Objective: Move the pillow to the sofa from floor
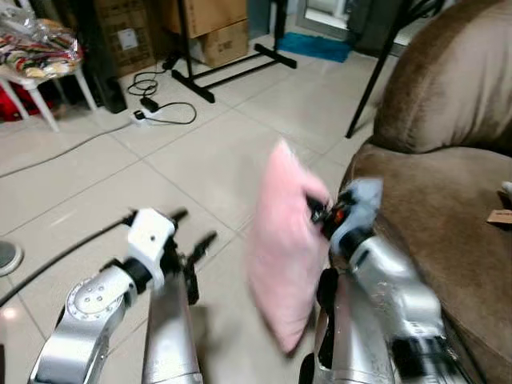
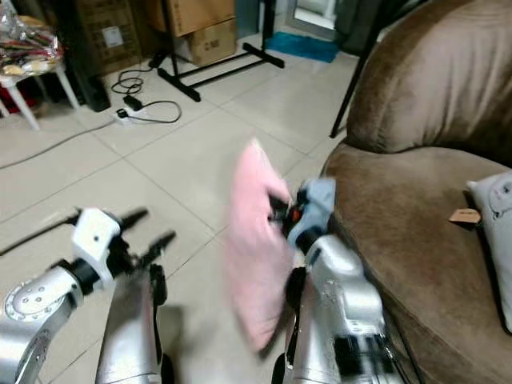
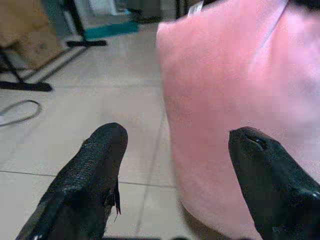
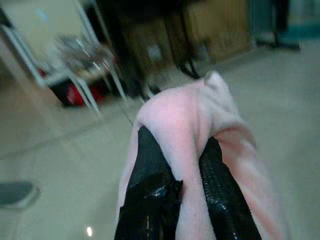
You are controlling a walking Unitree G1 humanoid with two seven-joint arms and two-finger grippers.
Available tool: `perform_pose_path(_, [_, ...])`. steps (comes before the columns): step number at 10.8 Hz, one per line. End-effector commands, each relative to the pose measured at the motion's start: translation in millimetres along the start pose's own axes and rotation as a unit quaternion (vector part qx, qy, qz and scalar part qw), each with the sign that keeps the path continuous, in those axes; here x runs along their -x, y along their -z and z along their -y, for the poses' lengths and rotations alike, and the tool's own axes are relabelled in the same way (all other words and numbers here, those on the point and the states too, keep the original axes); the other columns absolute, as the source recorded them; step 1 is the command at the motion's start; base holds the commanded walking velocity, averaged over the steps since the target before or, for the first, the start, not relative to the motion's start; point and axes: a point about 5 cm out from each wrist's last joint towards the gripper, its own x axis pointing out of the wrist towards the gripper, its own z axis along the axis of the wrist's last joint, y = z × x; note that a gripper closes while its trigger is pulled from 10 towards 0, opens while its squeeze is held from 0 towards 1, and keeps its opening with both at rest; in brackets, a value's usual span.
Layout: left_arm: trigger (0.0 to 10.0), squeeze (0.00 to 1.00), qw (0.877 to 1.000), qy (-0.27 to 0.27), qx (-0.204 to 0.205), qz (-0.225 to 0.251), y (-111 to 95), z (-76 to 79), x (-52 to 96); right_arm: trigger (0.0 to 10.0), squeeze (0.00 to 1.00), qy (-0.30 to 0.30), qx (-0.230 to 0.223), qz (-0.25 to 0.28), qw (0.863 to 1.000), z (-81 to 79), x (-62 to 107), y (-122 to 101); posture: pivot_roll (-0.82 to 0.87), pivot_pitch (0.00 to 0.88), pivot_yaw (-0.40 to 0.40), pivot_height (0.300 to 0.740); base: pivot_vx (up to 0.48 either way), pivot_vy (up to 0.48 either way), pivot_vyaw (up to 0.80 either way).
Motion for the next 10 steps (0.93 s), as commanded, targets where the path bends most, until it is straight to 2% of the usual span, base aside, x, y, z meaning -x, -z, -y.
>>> perform_pose_path(1, [10.0, 0.0, 0.999, -0.023, -0.021, 0.019, -9.2, -1.8, -0.1, 10.0, 0.0, -0.033, 0.002, 0.046, 0.998, -15.7, 1.7, -21.8, 0.04, 0.0, -0.009, 0.401, 0.0, 0.0, 0.0])
perform_pose_path(2, [10.0, 0.0, 0.997, -0.045, -0.029, 0.047, -20.7, -1.6, -4.4, 10.0, 0.0, -0.019, -0.017, 0.061, 0.998, -22.0, 4.7, -35.3, 0.04, 0.0, -0.01, 0.406, 0.0, 0.0, 0.0])
perform_pose_path(3, [10.0, 0.0, 0.996, -0.062, -0.031, 0.064, -26.4, -2.2, -8.9, 10.0, 0.0, -0.007, -0.013, 0.076, 0.997, -24.2, 6.3, -41.7, 0.03, 0.0, -0.01, 0.421, 0.0, 0.0, 0.0])
perform_pose_path(4, [10.0, 0.0, 0.994, -0.077, -0.034, 0.066, -25.7, -2.9, -12.5, 10.0, 0.0, 0.006, -0.003, 0.079, 0.997, -24.7, 7.2, -42.8, 0.03, 0.0, -0.006, 0.436, 0.0, 0.0, 0.0])
perform_pose_path(7, [10.0, 0.0, 0.995, -0.073, -0.032, 0.067, -25.6, 1.0, -16.5, 10.0, 0.0, 0.025, -0.001, 0.069, 0.997, -26.5, 9.8, -46.8, 0.02, 0.0, -0.004, 0.481, 0.0, 0.0, 0.0])
perform_pose_path(8, [10.0, 0.0, 0.994, -0.076, -0.032, 0.067, -25.2, 0.7, -16.7, 0.0, 0.0, 0.004, -0.014, 0.077, 0.997, -30.8, 11.0, -47.0, 0.02, 0.0, -0.003, 0.496, 0.0, 0.0, 0.0])
perform_pose_path(10, [10.0, 0.0, 0.994, -0.079, -0.033, 0.067, -24.9, 0.0, -17.7, 0.0, 0.0, 0.016, -0.007, 0.077, 0.997, -29.8, 10.8, -48.1, 0.02, 0.0, -0.003, 0.526, 0.0, 0.0, 0.0])
